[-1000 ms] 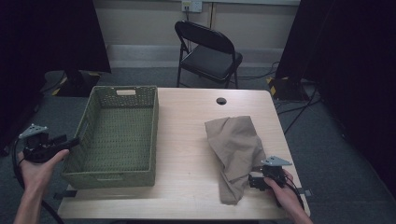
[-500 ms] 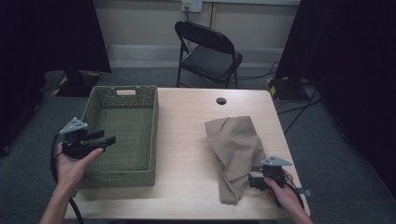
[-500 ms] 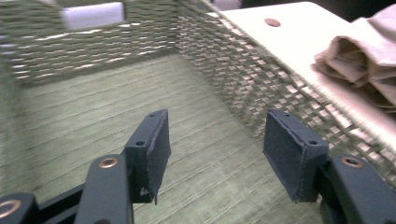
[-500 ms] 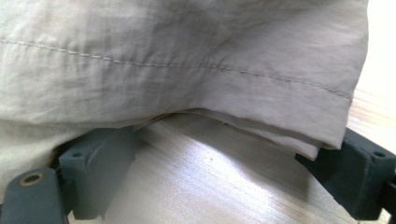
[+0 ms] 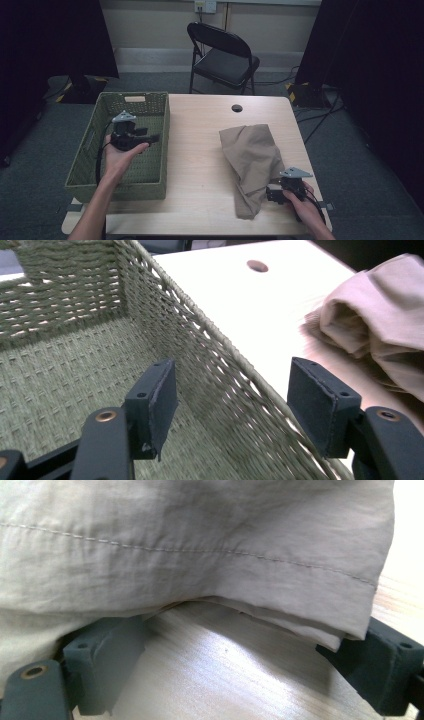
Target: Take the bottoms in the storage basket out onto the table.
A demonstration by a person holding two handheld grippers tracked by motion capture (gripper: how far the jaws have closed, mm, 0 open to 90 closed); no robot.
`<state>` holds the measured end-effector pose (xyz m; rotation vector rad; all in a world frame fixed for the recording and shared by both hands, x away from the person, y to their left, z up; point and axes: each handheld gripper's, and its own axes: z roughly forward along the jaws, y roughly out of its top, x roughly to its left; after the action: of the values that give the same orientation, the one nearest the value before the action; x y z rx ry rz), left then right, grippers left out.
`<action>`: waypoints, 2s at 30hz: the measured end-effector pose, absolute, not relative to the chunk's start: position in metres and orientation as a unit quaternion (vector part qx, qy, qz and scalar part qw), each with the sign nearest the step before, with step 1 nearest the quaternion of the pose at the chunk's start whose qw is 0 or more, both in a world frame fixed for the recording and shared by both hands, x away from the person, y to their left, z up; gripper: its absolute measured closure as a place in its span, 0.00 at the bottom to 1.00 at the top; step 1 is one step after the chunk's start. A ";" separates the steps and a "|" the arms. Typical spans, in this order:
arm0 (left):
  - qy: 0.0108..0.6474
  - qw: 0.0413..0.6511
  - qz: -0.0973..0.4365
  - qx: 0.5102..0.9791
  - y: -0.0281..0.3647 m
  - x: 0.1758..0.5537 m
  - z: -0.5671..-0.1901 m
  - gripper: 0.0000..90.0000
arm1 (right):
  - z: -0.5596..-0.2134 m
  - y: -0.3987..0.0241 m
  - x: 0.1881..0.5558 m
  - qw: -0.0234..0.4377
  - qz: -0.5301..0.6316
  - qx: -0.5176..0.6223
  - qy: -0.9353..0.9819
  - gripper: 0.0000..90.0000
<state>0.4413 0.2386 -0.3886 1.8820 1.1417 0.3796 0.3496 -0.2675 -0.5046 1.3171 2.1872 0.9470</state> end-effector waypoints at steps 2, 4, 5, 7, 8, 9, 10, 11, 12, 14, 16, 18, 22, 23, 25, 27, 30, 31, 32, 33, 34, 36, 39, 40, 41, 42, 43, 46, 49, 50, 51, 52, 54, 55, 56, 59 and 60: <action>0.469 0.439 0.145 0.752 0.234 0.449 -0.393 0.39 | -0.505 -0.267 0.350 0.207 0.340 0.473 0.786 0.12; 0.468 0.441 0.145 0.752 0.227 0.453 -0.393 0.38 | -0.505 -0.268 0.350 0.207 0.340 0.473 0.786 0.12; 0.465 0.435 0.146 0.757 0.224 0.454 -0.393 0.38 | -0.505 -0.268 0.350 0.207 0.340 0.473 0.786 0.12; 0.463 0.423 0.148 0.765 0.217 0.458 -0.394 0.38 | -0.505 -0.268 0.350 0.207 0.340 0.473 0.786 0.12; 0.459 0.423 0.147 0.767 0.213 0.460 -0.395 0.39 | -0.505 -0.268 0.350 0.207 0.340 0.472 0.786 0.12; 0.465 0.423 0.148 0.764 0.211 0.461 -0.396 0.40 | -0.505 -0.268 0.350 0.207 0.340 0.472 0.786 0.12; 0.464 0.411 0.143 0.771 0.208 0.463 -0.398 0.41 | -0.505 -0.268 0.350 0.207 0.340 0.472 0.786 0.12; 0.454 0.396 0.145 0.785 0.205 0.464 -0.400 0.44 | -0.505 -0.267 0.350 0.207 0.340 0.472 0.786 0.12; 0.452 0.384 0.153 0.791 0.203 0.464 -0.402 0.52 | -0.505 -0.267 0.350 0.207 0.340 0.472 0.786 0.12; 0.453 0.384 0.142 0.792 0.203 0.466 -0.405 0.53 | -0.505 -0.268 0.350 0.207 0.340 0.472 0.786 0.12; 0.456 0.387 0.135 0.790 0.203 0.467 -0.407 0.57 | -0.505 -0.268 0.350 0.207 0.340 0.472 0.787 0.12; 0.455 0.390 0.125 0.791 0.206 0.468 -0.407 0.58 | -0.505 -0.268 0.350 0.207 0.340 0.472 0.787 0.12; 0.458 0.401 0.118 0.785 0.210 0.468 -0.408 0.60 | -0.505 -0.267 0.350 0.207 0.340 0.472 0.787 0.12; 0.458 0.400 0.119 0.785 0.210 0.467 -0.408 0.60 | -0.505 -0.267 0.350 0.207 0.340 0.472 0.787 0.12; 0.460 0.403 0.116 0.782 0.213 0.467 -0.408 0.60 | -0.505 -0.267 0.350 0.207 0.340 0.472 0.787 0.12; 0.467 0.410 0.115 0.775 0.216 0.465 -0.409 0.61 | -0.505 -0.267 0.350 0.207 0.340 0.472 0.787 0.12; 0.471 0.405 0.124 0.774 0.218 0.464 -0.408 0.62 | -0.505 -0.267 0.350 0.207 0.341 0.472 0.787 0.12; 0.472 0.405 0.124 0.773 0.219 0.463 -0.408 0.62 | -0.505 -0.268 0.350 0.207 0.341 0.472 0.787 0.12; 0.472 0.407 0.125 0.772 0.220 0.463 -0.408 0.62 | -0.505 -0.267 0.350 0.207 0.341 0.472 0.786 0.12; 0.470 0.405 0.123 0.774 0.220 0.462 -0.408 0.62 | -0.505 -0.267 0.350 0.207 0.340 0.472 0.787 0.12; 0.471 0.402 0.123 0.776 0.222 0.462 -0.407 0.62 | -0.505 -0.268 0.350 0.207 0.340 0.471 0.787 0.12; 0.477 0.399 0.123 0.773 0.226 0.459 -0.407 0.63 | -0.505 -0.267 0.350 0.207 0.340 0.472 0.787 0.12; 0.491 0.407 0.119 0.761 0.235 0.457 -0.408 0.65 | -0.505 -0.267 0.350 0.207 0.341 0.472 0.787 0.12; 0.494 0.414 0.110 0.756 0.241 0.458 -0.409 0.66 | -0.505 -0.267 0.350 0.207 0.340 0.472 0.787 0.12; 0.499 0.419 0.106 0.751 0.244 0.458 -0.409 0.66 | -0.505 -0.267 0.350 0.207 0.341 0.472 0.787 0.12; 0.502 0.417 0.110 0.749 0.246 0.458 -0.409 0.66 | -0.505 -0.267 0.350 0.207 0.340 0.472 0.787 0.12; 0.506 0.412 0.116 0.748 0.247 0.458 -0.409 0.67 | -0.505 -0.267 0.350 0.207 0.340 0.472 0.787 0.12; 0.514 0.419 0.115 0.739 0.253 0.457 -0.409 0.68 | -0.505 -0.267 0.350 0.207 0.340 0.472 0.787 0.12; 0.523 0.417 0.123 0.733 0.255 0.456 -0.409 0.70 | -0.505 -0.267 0.350 0.207 0.340 0.472 0.787 0.12; 0.528 0.420 0.126 0.728 0.256 0.455 -0.408 0.71 | -0.505 -0.267 0.350 0.207 0.340 0.472 0.787 0.12; 0.532 0.421 0.126 0.723 0.258 0.455 -0.408 0.72 | -0.505 -0.267 0.350 0.207 0.341 0.472 0.787 0.12; 0.537 0.425 0.125 0.717 0.260 0.455 -0.409 0.72 | -0.505 -0.267 0.350 0.207 0.340 0.472 0.787 0.12; 0.543 0.431 0.122 0.710 0.264 0.455 -0.410 0.73 | -0.505 -0.267 0.350 0.207 0.340 0.472 0.787 0.12; 0.547 0.431 0.125 0.707 0.265 0.454 -0.410 0.73 | -0.505 -0.267 0.350 0.207 0.340 0.472 0.787 0.12; 0.549 0.430 0.127 0.705 0.265 0.454 -0.410 0.73 | -0.505 -0.267 0.350 0.207 0.341 0.472 0.787 0.12; 0.554 0.430 0.129 0.701 0.268 0.454 -0.410 0.74 | -0.505 -0.267 0.350 0.207 0.341 0.472 0.787 0.12; 0.556 0.434 0.126 0.698 0.269 0.454 -0.410 0.74 | -0.505 -0.267 0.350 0.207 0.341 0.472 0.787 0.12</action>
<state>0.4537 0.2692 -0.4102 1.7384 1.3843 0.3150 0.3497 -0.2674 -0.5045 1.3139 2.1909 0.9484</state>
